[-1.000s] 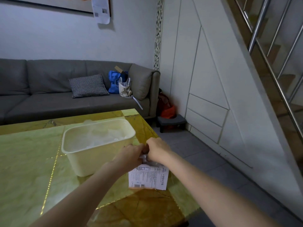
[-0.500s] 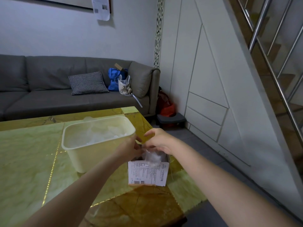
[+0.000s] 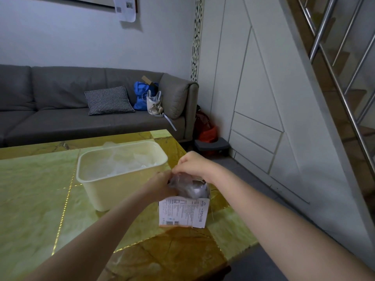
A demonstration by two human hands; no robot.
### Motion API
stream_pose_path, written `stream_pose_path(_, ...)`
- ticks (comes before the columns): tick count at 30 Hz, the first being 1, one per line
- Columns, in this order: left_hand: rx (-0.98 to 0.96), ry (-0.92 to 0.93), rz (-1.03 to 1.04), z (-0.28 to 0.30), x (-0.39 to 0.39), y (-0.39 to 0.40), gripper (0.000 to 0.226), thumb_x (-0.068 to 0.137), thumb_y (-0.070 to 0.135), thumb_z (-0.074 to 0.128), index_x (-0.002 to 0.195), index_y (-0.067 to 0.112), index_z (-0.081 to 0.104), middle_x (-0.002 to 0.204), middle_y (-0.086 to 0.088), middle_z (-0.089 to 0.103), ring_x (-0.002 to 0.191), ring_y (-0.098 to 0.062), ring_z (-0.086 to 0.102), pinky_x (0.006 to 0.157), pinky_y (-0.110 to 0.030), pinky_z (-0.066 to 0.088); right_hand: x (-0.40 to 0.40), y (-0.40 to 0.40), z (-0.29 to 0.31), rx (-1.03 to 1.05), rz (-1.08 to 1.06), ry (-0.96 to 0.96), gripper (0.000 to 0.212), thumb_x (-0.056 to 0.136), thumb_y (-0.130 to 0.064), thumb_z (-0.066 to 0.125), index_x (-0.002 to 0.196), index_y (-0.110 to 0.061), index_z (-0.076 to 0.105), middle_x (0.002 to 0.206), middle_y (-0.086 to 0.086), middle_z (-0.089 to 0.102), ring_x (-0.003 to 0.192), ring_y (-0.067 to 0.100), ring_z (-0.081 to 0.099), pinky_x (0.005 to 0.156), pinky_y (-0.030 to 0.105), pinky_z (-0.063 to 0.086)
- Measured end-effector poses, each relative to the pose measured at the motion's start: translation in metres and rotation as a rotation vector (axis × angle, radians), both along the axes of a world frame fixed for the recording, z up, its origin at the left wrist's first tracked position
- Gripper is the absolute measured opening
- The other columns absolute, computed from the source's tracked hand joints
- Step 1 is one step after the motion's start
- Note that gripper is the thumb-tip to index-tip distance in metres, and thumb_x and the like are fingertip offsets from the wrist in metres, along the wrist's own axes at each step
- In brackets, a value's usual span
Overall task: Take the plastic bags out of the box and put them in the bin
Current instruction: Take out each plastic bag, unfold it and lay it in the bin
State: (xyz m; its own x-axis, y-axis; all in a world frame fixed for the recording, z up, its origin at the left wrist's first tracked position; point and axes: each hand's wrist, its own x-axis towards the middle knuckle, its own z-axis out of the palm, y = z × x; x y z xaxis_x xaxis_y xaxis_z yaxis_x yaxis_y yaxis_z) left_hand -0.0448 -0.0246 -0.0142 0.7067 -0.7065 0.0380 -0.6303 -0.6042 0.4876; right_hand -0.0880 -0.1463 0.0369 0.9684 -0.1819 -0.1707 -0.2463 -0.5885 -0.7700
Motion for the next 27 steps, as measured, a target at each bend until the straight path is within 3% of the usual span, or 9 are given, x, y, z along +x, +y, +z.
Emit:
stream_pose_path(2, -0.006, -0.018, 0.009, 0.002, -0.002, 0.001, 0.013, 0.088, 0.017, 0.059, 0.100, 0.014, 0.058, 0.090, 0.001, 0.055, 0.085, -0.017, 0.052, 0.066, -0.021, 0.039, 0.001, 0.003, 0.009, 0.192, -0.015, -0.100, 0.013, 0.086, -0.009, 0.059, 0.074, -0.010, 0.057, 0.075, 0.010, 0.055, 0.070, 0.018, 0.055, 0.067, 0.030, 0.046)
stream_pose_path(4, -0.052, 0.042, 0.041, -0.002, -0.002, 0.001, 0.013, 0.086, 0.015, 0.061, 0.100, 0.015, 0.062, 0.091, 0.001, 0.058, 0.085, -0.014, 0.054, 0.071, -0.023, 0.044, 0.004, 0.003, 0.025, 0.509, -0.090, -0.253, 0.020, 0.088, -0.004, 0.057, 0.070, -0.010, 0.053, 0.070, 0.007, 0.057, 0.067, 0.017, 0.056, 0.062, 0.026, 0.048)
stream_pose_path(6, -0.135, 0.180, 0.094, -0.003, 0.001, 0.003, 0.020, 0.083, 0.017, 0.067, 0.101, 0.009, 0.064, 0.094, -0.006, 0.065, 0.088, -0.022, 0.063, 0.079, -0.032, 0.052, 0.006, -0.002, 0.042, 0.702, -0.142, -0.361, 0.024, 0.088, -0.001, 0.057, 0.068, -0.011, 0.051, 0.061, 0.003, 0.056, 0.059, 0.014, 0.056, 0.053, 0.022, 0.048)
stream_pose_path(10, -0.417, 0.515, 0.028, 0.019, 0.001, 0.016, 0.022, 0.085, 0.019, 0.062, 0.104, 0.008, 0.061, 0.096, -0.008, 0.068, 0.087, -0.021, 0.067, 0.074, -0.025, 0.055, 0.004, -0.013, 0.049, 0.649, -0.177, -0.415, 0.020, 0.087, -0.004, 0.062, 0.071, -0.013, 0.053, 0.066, 0.004, 0.058, 0.059, 0.016, 0.058, 0.053, 0.023, 0.046)
stream_pose_path(13, -0.627, 0.752, -0.014, 0.036, 0.004, 0.030, 0.039, 0.081, 0.028, 0.060, 0.110, 0.002, 0.058, 0.098, -0.009, 0.067, 0.085, -0.019, 0.067, 0.074, -0.024, 0.054, 0.002, -0.023, 0.041, 0.717, -0.255, -0.506, 0.017, 0.088, -0.006, 0.061, 0.075, -0.015, 0.059, 0.074, 0.004, 0.061, 0.066, 0.015, 0.059, 0.055, 0.022, 0.046)
stream_pose_path(18, -0.566, 0.853, -0.048, 0.040, 0.011, 0.041, 0.054, 0.079, 0.051, 0.059, 0.120, 0.017, 0.053, 0.119, -0.011, 0.061, 0.104, -0.022, 0.063, 0.082, -0.031, 0.052, 0.002, -0.027, 0.048, 1.013, -0.242, -0.586, 0.020, 0.094, 0.000, 0.049, 0.080, -0.011, 0.058, 0.075, 0.005, 0.061, 0.057, 0.010, 0.059, 0.053, 0.020, 0.048)
stream_pose_path(22, -0.555, 0.932, -0.202, 0.043, 0.007, 0.039, 0.074, 0.057, 0.070, 0.069, 0.114, 0.024, 0.058, 0.114, -0.002, 0.067, 0.107, -0.018, 0.063, 0.080, -0.029, 0.054, 0.003, -0.015, 0.065, 1.043, -0.117, -0.567, 0.022, 0.097, 0.001, 0.039, 0.083, -0.010, 0.051, 0.078, 0.008, 0.058, 0.063, 0.016, 0.057, 0.061, 0.027, 0.047)
stream_pose_path(25, -0.864, 0.958, -0.120, 0.048, 0.006, 0.035, 0.058, 0.054, 0.054, 0.081, 0.095, 0.015, 0.072, 0.101, -0.004, 0.071, 0.099, -0.019, 0.066, 0.076, -0.029, 0.055, 0.002, -0.008, 0.066, 0.906, -0.093, -0.534, 0.022, 0.098, 0.000, 0.039, 0.083, -0.011, 0.050, 0.082, 0.008, 0.059, 0.066, 0.018, 0.057, 0.058, 0.027, 0.046)
stream_pose_path(27, -1.039, 0.884, 0.012, 0.052, 0.013, 0.038, 0.028, 0.074, 0.033, 0.071, 0.091, 0.011, 0.067, 0.091, -0.001, 0.070, 0.095, -0.019, 0.064, 0.078, -0.027, 0.052, -0.002, -0.011, 0.060, 0.766, -0.100, -0.514, 0.022, 0.098, 0.000, 0.039, 0.083, -0.013, 0.049, 0.084, 0.007, 0.064, 0.067, 0.017, 0.059, 0.052, 0.021, 0.045)
